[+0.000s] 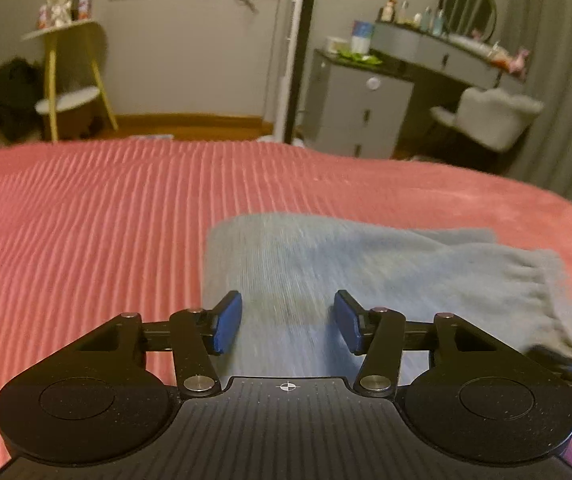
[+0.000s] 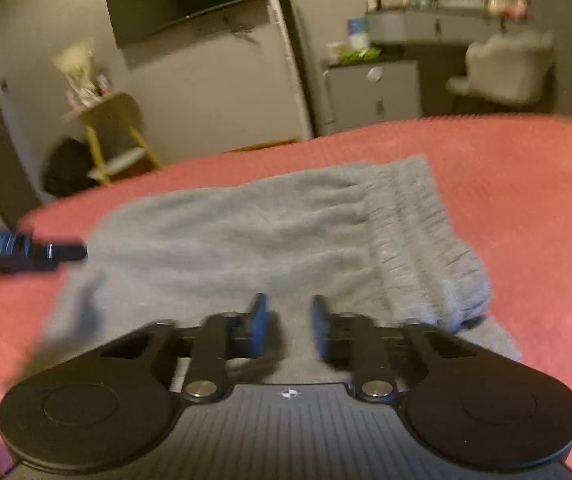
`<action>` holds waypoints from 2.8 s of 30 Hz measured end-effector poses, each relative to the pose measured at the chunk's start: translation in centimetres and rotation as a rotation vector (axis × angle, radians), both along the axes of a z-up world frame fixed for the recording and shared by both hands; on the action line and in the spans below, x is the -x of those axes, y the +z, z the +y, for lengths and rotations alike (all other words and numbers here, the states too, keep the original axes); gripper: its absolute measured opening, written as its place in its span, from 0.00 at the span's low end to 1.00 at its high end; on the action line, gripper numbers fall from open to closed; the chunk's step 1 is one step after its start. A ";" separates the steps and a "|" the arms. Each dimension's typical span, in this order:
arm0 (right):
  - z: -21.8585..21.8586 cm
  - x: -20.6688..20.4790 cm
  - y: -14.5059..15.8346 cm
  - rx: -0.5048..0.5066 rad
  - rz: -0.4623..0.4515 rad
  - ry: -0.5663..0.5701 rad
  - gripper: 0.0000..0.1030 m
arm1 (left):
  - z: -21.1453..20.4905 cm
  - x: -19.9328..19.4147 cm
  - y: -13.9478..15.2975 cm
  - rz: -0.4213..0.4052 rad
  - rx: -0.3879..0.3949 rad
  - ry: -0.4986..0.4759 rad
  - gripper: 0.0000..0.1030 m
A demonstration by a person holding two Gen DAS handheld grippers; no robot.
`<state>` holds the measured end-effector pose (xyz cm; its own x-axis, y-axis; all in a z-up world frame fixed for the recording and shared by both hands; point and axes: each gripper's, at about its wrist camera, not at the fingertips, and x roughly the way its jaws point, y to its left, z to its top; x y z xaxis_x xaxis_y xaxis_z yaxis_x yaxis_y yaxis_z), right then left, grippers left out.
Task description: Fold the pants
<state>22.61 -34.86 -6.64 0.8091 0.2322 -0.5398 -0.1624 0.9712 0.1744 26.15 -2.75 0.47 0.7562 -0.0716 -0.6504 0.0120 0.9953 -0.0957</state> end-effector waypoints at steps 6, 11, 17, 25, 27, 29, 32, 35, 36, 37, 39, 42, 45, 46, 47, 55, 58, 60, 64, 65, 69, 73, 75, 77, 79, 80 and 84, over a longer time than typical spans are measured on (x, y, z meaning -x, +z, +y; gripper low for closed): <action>-1.4 0.2 -1.5 0.008 -0.102 -0.057 0.00 | -1.1 -4.1 -2.9 0.035 -0.125 0.123 0.81; 0.0 1.8 -2.3 0.161 -0.179 0.002 0.00 | -0.1 -0.5 -2.0 0.023 -0.063 0.117 0.76; 0.6 3.9 -0.2 0.082 -0.151 0.048 0.28 | -0.1 8.2 -1.9 0.027 0.033 0.073 0.76; 1.2 6.0 0.4 0.056 -0.015 0.138 0.33 | 2.0 13.7 -2.1 0.095 0.088 0.128 0.79; -0.1 6.6 0.5 -0.030 0.012 0.124 0.33 | 2.8 14.5 -1.8 0.113 0.103 0.150 0.79; -1.3 6.8 0.5 -0.123 0.042 0.094 0.33 | 3.7 15.7 -1.5 0.125 0.174 0.175 0.78; -4.4 6.6 0.0 -0.371 0.120 0.010 0.46 | 4.3 17.3 -1.5 0.134 0.259 0.170 0.80; -7.0 6.7 -1.2 -0.555 0.171 -0.099 0.53 | 3.9 18.5 -2.5 0.142 0.208 0.159 0.81; -7.3 6.7 -1.4 -0.570 0.183 -0.121 0.54 | 3.6 18.4 -2.8 0.150 0.183 0.156 0.81; -7.4 6.6 -1.6 -0.578 0.192 -0.121 0.54 | 3.5 18.3 -3.1 0.160 0.167 0.151 0.81; -7.1 6.3 -2.0 -0.585 0.214 -0.095 0.55 | 3.1 18.0 -3.3 0.165 0.168 0.131 0.81; -6.6 5.5 -2.9 -0.641 0.258 -0.039 0.60 | 3.2 17.9 -3.4 0.139 0.188 0.124 0.82; -6.9 4.8 -3.5 -0.643 0.258 -0.074 0.60 | 3.8 17.9 -3.6 0.123 0.227 0.139 0.82; -7.4 4.6 -3.8 -0.660 0.253 -0.092 0.60 | 4.0 17.6 -3.7 0.122 0.229 0.158 0.83; -8.0 4.6 -4.0 -0.687 0.242 -0.115 0.60 | 4.1 17.4 -3.8 0.124 0.223 0.175 0.83; -10.9 5.0 -4.6 -0.677 0.193 -0.249 0.59 | 5.1 16.0 -5.0 0.173 0.134 0.289 0.86; -10.1 5.0 -4.0 -0.591 0.170 -0.251 0.59 | 5.0 16.5 -4.9 0.184 0.116 0.298 0.86; -9.1 5.1 -3.2 -0.478 0.147 -0.255 0.63 | 5.0 16.9 -4.8 0.187 0.103 0.307 0.86; -7.8 6.5 -1.7 -0.253 0.098 -0.294 0.81 | 4.7 18.0 -4.5 0.210 0.087 0.300 0.86; -7.6 6.8 -1.3 -0.264 0.099 -0.266 0.84 | 4.5 18.4 -4.4 0.217 0.080 0.293 0.86; -6.4 8.3 -0.9 -0.262 0.130 -0.156 0.89 | 3.5 19.6 -4.0 0.223 0.052 0.252 0.86; -4.2 9.8 -0.5 -0.147 0.161 -0.068 0.89 | 2.2 20.9 -3.3 0.206 0.012 0.216 0.86; -3.4 10.9 -0.1 -0.110 0.154 -0.032 0.89 | 1.7 21.7 -2.9 0.192 0.009 0.186 0.86; -2.6 12.1 0.2 -0.069 0.156 -0.005 0.90 | 1.1 22.4 -2.4 0.166 -0.009 0.154 0.86; -1.9 12.8 0.3 -0.034 0.155 0.010 0.90 | 0.6 23.0 -1.9 0.136 -0.029 0.134 0.88; -1.7 13.2 0.5 -0.021 0.145 0.008 0.90 | 0.4 23.2 -1.7 0.125 -0.034 0.125 0.89; -0.9 14.6 1.3 0.046 0.088 -0.035 0.92 | 0.2 23.5 -1.2 0.104 -0.023 0.089 0.92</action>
